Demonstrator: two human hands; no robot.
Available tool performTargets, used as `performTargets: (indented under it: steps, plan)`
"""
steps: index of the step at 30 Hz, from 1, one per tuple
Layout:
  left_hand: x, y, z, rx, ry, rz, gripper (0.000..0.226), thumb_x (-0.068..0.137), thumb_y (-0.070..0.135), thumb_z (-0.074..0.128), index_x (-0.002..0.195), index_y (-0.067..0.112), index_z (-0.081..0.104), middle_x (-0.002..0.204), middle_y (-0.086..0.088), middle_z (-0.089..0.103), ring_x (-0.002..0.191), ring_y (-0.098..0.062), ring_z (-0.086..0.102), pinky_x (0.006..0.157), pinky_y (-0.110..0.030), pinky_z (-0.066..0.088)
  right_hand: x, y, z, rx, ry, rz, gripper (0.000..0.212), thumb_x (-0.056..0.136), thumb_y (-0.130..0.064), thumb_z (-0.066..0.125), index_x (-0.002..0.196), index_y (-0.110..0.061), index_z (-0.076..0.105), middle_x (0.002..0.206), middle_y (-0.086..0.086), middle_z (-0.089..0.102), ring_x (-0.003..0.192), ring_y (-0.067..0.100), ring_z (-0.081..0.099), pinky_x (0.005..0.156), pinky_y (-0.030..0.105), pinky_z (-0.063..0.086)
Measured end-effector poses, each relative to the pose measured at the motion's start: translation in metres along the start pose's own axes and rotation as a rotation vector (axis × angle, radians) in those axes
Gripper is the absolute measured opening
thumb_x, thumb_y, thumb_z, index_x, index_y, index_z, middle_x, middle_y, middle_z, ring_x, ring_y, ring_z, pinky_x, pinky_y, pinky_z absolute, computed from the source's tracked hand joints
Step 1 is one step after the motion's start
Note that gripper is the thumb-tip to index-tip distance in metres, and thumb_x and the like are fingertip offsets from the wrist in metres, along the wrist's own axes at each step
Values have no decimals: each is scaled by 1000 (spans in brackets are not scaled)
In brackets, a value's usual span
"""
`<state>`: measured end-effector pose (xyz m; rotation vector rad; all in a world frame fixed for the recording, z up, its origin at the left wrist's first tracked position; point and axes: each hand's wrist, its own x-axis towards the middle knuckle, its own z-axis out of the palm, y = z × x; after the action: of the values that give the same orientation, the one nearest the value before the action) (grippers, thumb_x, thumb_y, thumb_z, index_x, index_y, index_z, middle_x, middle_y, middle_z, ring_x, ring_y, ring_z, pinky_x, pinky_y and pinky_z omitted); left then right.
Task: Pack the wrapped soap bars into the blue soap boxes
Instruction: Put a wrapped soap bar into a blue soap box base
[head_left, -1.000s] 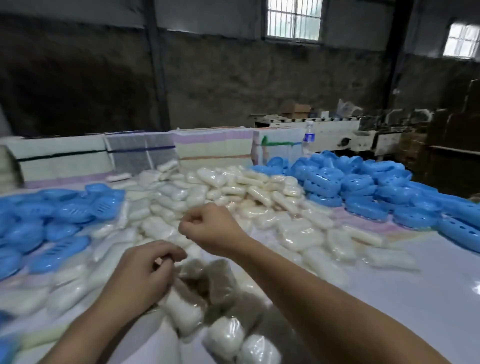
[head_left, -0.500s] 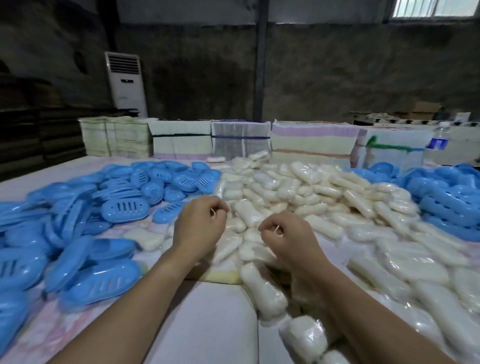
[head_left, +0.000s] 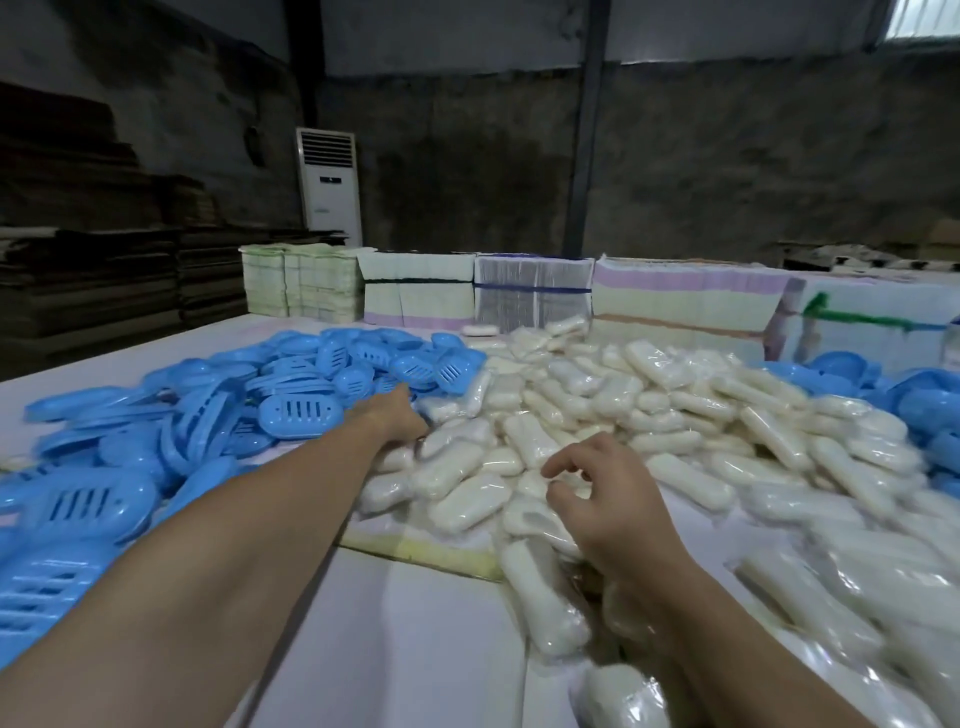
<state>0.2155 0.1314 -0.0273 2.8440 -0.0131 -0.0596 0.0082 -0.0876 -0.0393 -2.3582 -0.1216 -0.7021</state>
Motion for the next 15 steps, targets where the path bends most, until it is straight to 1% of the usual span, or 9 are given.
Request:
performTargets:
  steps: [2, 5, 7, 9, 10, 12, 14, 15]
  plan:
    - [8, -3, -3, -23, -33, -31, 77, 82, 47, 62, 148, 20, 32, 147, -10, 46, 133, -33, 45, 110, -48, 39, 0, 0, 0, 3, -3, 1, 16, 81, -14, 64, 84, -30, 67, 90, -15, 51, 100, 14, 49, 78, 24, 33]
    - [14, -7, -9, -17, -17, -33, 76, 80, 43, 68, 144, 18, 36, 141, -10, 49, 128, -32, 47, 107, -48, 41, 0, 1, -2, 17, 2, 9, 17, 82, -14, 65, 83, -30, 67, 92, -13, 54, 100, 14, 49, 79, 25, 34]
    - [13, -7, -13, 9, 62, -25, 82, 76, 46, 74, 144, 21, 35, 141, -12, 43, 130, -35, 42, 106, -49, 41, 0, 1, -2, 34, 1, 17, 19, 82, -14, 65, 82, -33, 65, 93, -13, 55, 99, 14, 49, 78, 25, 34]
    - [6, -1, -20, -62, 193, 28, 87, 75, 44, 77, 148, 23, 32, 144, -13, 34, 133, -38, 37, 104, -49, 41, 0, 1, -1, 44, 3, 23, 20, 82, -14, 65, 82, -33, 65, 94, -11, 55, 98, 14, 50, 79, 26, 35]
    - [0, 5, -23, -140, 266, 85, 87, 76, 40, 77, 149, 24, 32, 143, -12, 32, 132, -37, 37, 104, -48, 41, 0, 2, -1, 50, 14, 28, 19, 82, -13, 65, 83, -33, 65, 94, -10, 56, 98, 14, 50, 79, 27, 36]
    - [-16, 20, -29, -383, 386, 229, 83, 75, 29, 77, 147, 25, 36, 132, -5, 33, 126, -29, 41, 104, -39, 41, 1, 2, -3, 71, 61, 37, 21, 81, -11, 66, 83, -32, 66, 93, -9, 57, 95, 14, 51, 79, 28, 37]
    - [-43, 36, -32, -692, 426, 324, 74, 75, 21, 76, 141, 26, 42, 125, 0, 35, 115, -20, 47, 97, -31, 44, 2, 2, -6, 98, 138, 42, 23, 80, -9, 67, 81, -32, 66, 91, -10, 58, 91, 15, 53, 79, 28, 38]
    - [-58, 44, -31, -851, 410, 338, 68, 76, 19, 77, 135, 26, 45, 125, 0, 40, 111, -18, 50, 93, -30, 47, 2, 1, -8, 122, 185, 55, 23, 80, -8, 67, 80, -31, 66, 90, -10, 59, 89, 15, 55, 79, 29, 40]
